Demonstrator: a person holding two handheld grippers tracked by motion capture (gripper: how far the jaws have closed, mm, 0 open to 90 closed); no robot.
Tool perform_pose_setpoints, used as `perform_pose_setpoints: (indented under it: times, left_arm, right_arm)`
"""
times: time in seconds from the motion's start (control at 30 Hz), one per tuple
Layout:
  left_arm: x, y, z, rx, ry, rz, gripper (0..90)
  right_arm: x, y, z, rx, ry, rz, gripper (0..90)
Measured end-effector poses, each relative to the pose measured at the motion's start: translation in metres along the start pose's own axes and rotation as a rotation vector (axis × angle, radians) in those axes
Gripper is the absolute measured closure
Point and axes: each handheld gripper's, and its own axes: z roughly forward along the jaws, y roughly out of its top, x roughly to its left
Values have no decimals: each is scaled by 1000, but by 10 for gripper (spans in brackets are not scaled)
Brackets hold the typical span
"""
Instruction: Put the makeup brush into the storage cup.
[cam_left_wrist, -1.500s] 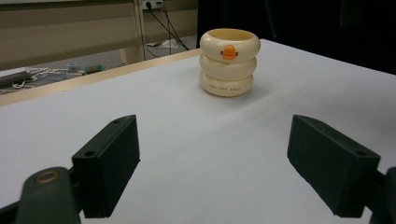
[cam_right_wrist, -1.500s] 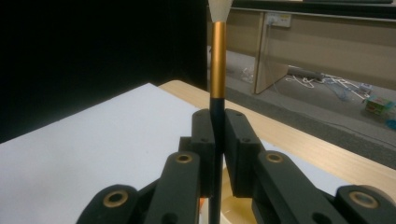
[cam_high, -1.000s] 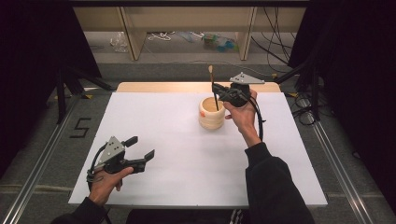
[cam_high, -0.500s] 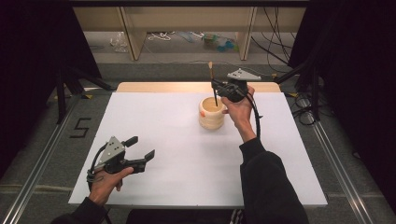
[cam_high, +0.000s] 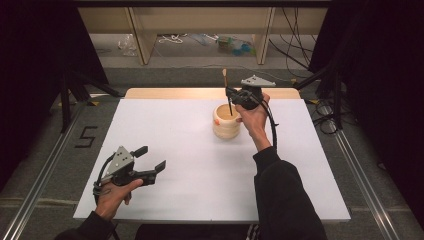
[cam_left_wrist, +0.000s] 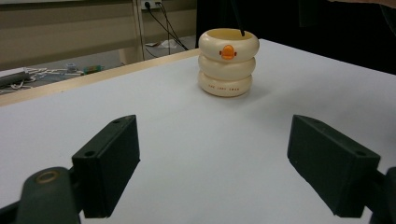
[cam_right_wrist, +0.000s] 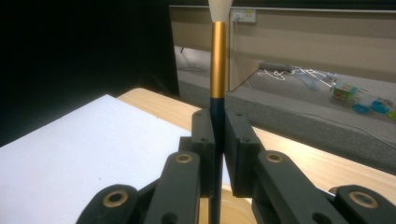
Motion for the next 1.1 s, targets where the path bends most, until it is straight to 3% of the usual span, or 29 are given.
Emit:
perform_pose_setpoints:
  times: [1.1]
  left_arm:
    - [-1, 0, 0, 5, -1, 10, 167]
  right_arm:
    - [4, -12, 14, 66, 17, 7, 832]
